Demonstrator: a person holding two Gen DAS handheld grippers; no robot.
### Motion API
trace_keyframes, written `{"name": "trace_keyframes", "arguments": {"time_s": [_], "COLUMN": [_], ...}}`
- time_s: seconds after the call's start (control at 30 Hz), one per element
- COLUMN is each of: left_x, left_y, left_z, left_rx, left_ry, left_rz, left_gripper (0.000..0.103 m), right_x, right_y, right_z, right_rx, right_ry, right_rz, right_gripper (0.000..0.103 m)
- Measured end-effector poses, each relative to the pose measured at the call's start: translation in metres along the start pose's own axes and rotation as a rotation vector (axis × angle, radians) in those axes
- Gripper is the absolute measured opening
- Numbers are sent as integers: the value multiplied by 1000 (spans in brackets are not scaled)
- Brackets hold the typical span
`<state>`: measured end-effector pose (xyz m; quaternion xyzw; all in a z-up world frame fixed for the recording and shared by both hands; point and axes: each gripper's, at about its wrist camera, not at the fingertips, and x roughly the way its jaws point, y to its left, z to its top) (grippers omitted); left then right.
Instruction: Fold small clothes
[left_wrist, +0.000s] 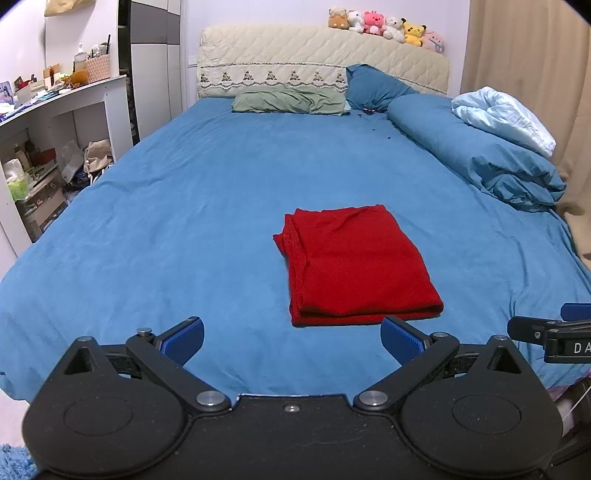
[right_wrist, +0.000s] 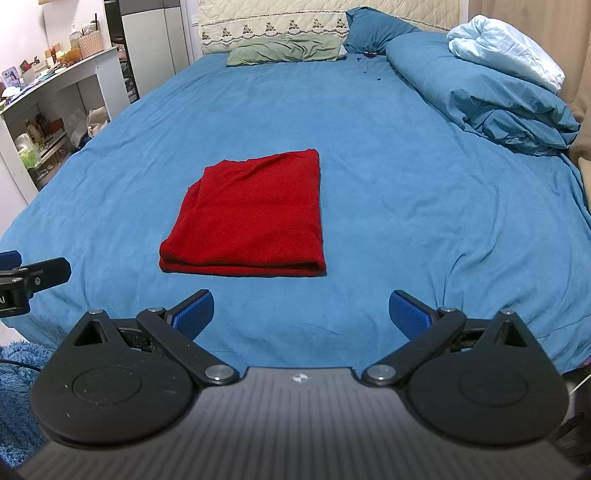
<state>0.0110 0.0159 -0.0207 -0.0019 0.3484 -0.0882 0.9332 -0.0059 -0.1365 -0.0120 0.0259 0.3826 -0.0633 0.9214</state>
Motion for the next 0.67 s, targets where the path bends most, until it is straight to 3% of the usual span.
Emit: {"name": "trace_keyframes", "arguments": {"time_s": [0.67], "left_x": [0], "left_y": [-3], "left_z": [0], "left_rx": [-7], "left_ry": [-2], "left_rz": [11], "left_gripper": [103], "right_x": [-1], "right_y": [-1], "right_z": [1], "right_rx": [1], "right_ry": [-7], "right_rz": [3], "right_gripper": [103]}}
